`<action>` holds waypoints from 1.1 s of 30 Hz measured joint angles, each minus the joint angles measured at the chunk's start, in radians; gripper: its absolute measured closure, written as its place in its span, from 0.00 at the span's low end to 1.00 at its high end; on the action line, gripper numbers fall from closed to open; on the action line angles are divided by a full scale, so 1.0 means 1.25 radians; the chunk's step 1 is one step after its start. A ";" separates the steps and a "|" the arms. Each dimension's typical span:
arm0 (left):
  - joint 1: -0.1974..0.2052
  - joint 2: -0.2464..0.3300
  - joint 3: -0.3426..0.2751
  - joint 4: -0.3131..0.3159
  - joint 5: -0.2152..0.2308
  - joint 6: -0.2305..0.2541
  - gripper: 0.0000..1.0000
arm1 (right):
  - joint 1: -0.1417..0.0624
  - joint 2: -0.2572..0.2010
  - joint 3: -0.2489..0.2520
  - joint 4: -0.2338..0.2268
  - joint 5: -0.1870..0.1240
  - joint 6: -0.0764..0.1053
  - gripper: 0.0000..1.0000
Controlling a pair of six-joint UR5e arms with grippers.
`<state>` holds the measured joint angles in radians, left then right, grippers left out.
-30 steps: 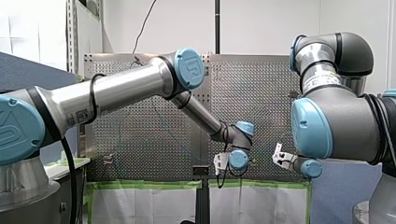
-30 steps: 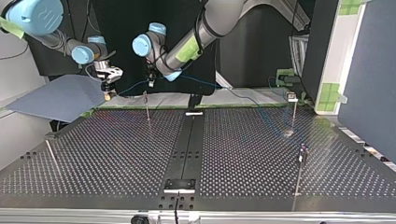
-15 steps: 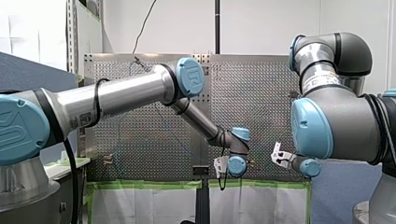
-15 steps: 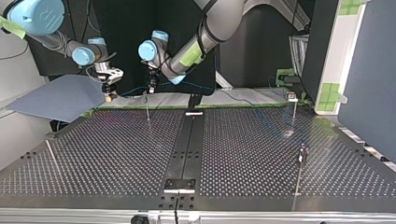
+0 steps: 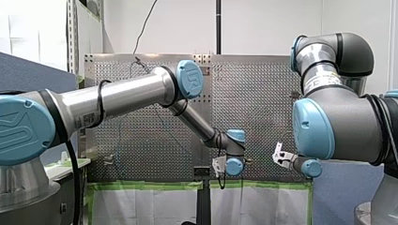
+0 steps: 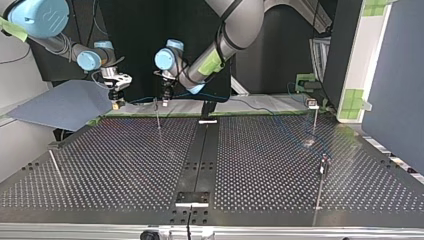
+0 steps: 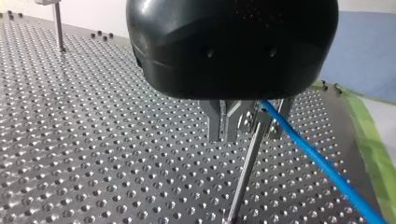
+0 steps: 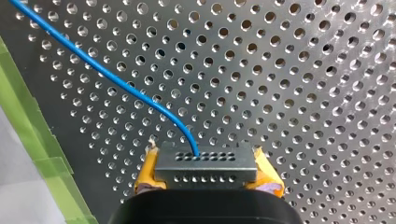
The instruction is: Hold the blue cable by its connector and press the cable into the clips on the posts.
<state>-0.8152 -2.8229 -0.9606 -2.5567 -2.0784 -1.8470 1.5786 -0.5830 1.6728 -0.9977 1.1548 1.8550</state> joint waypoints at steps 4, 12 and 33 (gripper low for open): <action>0.008 0.000 -0.018 0.018 0.004 -0.001 1.00 | 0.000 0.000 0.000 0.000 0.003 0.000 1.00; 0.026 0.000 -0.040 0.031 0.017 -0.006 1.00 | -0.001 0.000 -0.001 -0.001 0.006 0.000 1.00; 0.044 -0.008 -0.040 0.027 0.093 -0.014 1.00 | 0.000 0.001 -0.008 -0.005 0.031 0.009 1.00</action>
<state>-0.7602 -2.8332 -1.0103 -2.5225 -1.9626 -1.8647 1.5790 -0.5824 1.6631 -1.0043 1.1934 1.8667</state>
